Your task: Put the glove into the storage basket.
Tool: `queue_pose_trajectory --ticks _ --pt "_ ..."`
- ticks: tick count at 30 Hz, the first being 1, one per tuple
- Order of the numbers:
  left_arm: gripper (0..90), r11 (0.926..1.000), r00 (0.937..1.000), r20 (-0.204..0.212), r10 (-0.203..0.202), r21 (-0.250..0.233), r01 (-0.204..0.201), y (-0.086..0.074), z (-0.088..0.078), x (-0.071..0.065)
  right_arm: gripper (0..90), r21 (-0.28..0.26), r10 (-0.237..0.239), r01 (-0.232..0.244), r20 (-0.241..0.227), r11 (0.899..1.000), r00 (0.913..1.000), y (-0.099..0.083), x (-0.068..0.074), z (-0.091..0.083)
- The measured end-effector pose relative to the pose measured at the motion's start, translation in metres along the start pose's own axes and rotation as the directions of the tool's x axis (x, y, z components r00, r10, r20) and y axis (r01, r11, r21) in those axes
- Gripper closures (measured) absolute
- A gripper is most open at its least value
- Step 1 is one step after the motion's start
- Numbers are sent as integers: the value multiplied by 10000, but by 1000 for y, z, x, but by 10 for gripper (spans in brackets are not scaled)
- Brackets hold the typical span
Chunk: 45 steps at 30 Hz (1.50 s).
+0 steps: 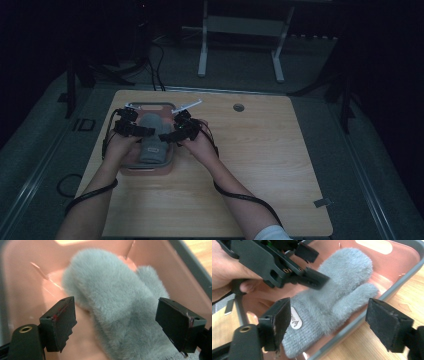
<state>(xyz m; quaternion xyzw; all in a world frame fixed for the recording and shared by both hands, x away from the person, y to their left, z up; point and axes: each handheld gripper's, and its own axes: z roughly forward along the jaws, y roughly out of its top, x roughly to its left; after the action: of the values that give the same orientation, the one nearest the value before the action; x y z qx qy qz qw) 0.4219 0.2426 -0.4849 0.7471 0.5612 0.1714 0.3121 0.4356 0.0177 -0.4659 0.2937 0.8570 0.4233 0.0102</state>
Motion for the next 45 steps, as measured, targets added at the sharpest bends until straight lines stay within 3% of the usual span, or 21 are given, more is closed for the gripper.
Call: queue_pose_trajectory --ticks 6,12,15,17,19,21,26,27,30,33,34,35,36,37,38,39,40,41,42,44,45 --pt "146 9898 9982 567 177 -1425 -95 -6 -27 -10 158 -80 -616 614 -131 9981 9980 -10 -2 -14" --pt "145 9835 9935 836 777 -1697 -627 -15 -40 -27 157 -138 -703 703 -25 9974 9975 -20 -6 -25" --pt "145 9773 9833 1277 1297 -1842 -1050 -22 -49 -44 157 -79 -699 698 -51 9975 9975 -26 -8 -31" --pt "146 9751 9812 1324 1408 -1898 -1143 -24 -52 -48 157 -14 -776 776 -41 9970 9970 -29 -8 -35" --pt "145 9651 9727 1584 1698 -2266 -1316 -32 -62 -63 157 -97 -812 811 -96 9967 9966 -34 -8 -41" --pt "145 9632 9711 1595 1778 -2305 -1385 -33 -64 -65 158 -125 -790 789 -145 9968 9968 -37 -9 -45" --pt "145 9503 9534 1904 2342 -2516 -1832 -41 -73 -86 159 -143 -762 759 -245 9970 9968 -43 -11 -52" --pt "146 9503 9534 1904 2342 -2516 -1832 -41 -73 -86 159 -143 -762 759 -245 9970 9968 -43 -11 -52" --pt "145 9316 9161 2626 3029 -2842 -2265 -52 -76 -111 159 -115 -881 878 -332 9961 9956 -51 -14 -62" --pt "145 9268 8934 3028 3320 -2808 -2493 -57 -74 -124 159 -149 -987 983 -341 9950 9945 -56 -15 -71" --pt "146 9268 8934 3028 3320 -2808 -2493 -57 -74 -124 159 -149 -987 983 -341 9950 9945 -56 -15 -71" --pt "146 9205 8828 3113 3518 -2862 -2659 -60 -73 -133 158 -131 -1084 1081 -290 9941 9937 -61 -15 -76" --pt "145 9205 8828 3113 3518 -2862 -2659 -60 -73 -133 159 -104 -1138 1136 -253 9935 9932 -63 -15 -78" --pt "146 9150 8672 3345 3688 -2946 -2756 -63 -72 -141 158 -70 -1201 1199 -241 9928 9925 -66 -16 -80" --pt "146 9141 8625 3413 3737 -2931 -2801 -64 -72 -144 158 -27 -1183 1183 -284 9930 9926 -69 -17 -83" --pt "145 9141 8625 3413 3737 -2931 -2801 -64 -72 -144 158 -10 -1195 1195 -282 9928 9924 -72 -18 -85" --pt "146 9088 8467 3586 3930 -2921 -2981 -66 -69 -151 158 31 -1207 1209 -259 9927 9923 -75 -19 -87" --pt "145 9116 8417 3739 3895 -2871 -2943 -68 -68 -153 158 62 -1283 1285 -235 9917 9915 -78 -19 -89" --pt "146 9116 8417 3739 3895 -2871 -2943 -68 -68 -153 158 93 -1342 1344 -209 9909 9907 -81 -20 -92" --pt "145 9119 8262 4025 3943 -2832 -2972 -73 -62 -162 158 90 -1347 1349 -179 9908 9907 -88 -22 -97" --pt "145 9119 8262 4025 3943 -2832 -2972 -73 -62 -162 158 90 -1347 1349 -179 9908 9907 -88 -22 -97"
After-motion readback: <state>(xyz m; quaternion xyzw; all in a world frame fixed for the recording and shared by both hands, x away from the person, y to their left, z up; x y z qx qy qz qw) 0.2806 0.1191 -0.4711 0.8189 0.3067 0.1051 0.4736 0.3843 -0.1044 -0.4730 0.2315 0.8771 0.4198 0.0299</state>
